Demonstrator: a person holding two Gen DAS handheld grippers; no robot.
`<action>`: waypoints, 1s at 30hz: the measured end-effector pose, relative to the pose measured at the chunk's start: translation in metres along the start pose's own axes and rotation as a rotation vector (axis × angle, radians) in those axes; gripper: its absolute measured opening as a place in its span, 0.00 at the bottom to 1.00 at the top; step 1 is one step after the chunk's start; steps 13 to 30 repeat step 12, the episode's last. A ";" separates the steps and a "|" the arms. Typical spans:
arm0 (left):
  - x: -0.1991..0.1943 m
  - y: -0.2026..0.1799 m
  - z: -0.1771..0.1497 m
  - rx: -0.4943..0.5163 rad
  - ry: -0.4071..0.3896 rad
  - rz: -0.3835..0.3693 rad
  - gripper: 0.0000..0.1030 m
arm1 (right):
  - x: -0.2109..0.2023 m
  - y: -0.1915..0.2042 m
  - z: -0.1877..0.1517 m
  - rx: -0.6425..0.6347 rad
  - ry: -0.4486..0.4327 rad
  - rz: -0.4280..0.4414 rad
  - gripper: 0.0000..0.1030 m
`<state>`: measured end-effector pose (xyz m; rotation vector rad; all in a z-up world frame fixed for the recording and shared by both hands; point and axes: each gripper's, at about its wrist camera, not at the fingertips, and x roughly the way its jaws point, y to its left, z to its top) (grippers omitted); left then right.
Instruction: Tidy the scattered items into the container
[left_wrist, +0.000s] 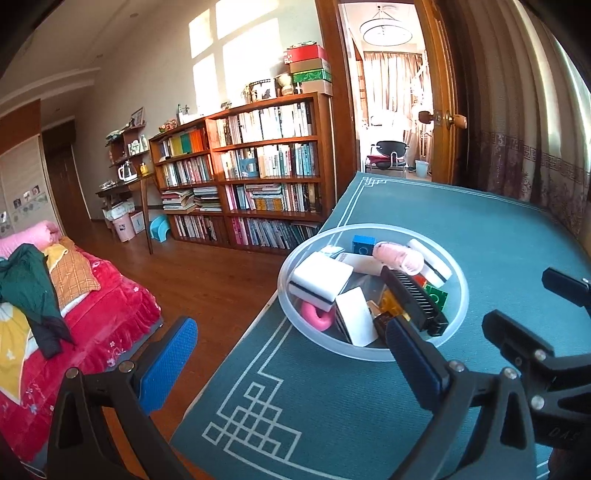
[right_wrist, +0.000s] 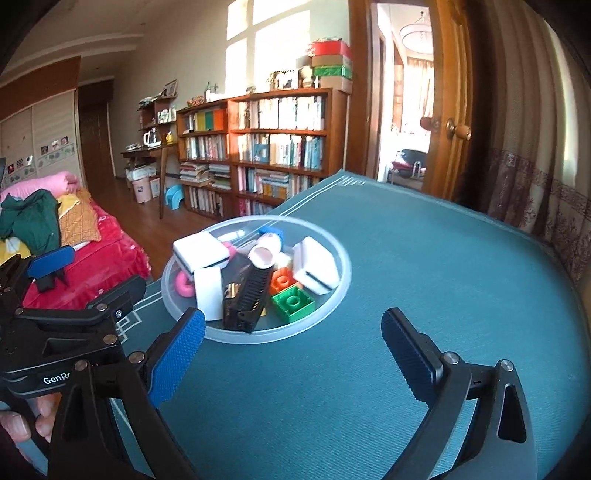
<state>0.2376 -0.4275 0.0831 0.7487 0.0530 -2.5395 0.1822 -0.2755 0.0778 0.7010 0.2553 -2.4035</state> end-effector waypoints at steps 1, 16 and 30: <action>0.001 0.001 -0.001 -0.001 0.003 0.005 1.00 | 0.003 0.001 -0.001 -0.001 0.010 0.009 0.98; 0.005 0.011 -0.006 -0.011 0.016 0.027 1.00 | 0.011 0.011 -0.004 -0.018 0.024 0.007 1.00; 0.005 0.011 -0.006 -0.011 0.016 0.027 1.00 | 0.011 0.011 -0.004 -0.018 0.024 0.007 1.00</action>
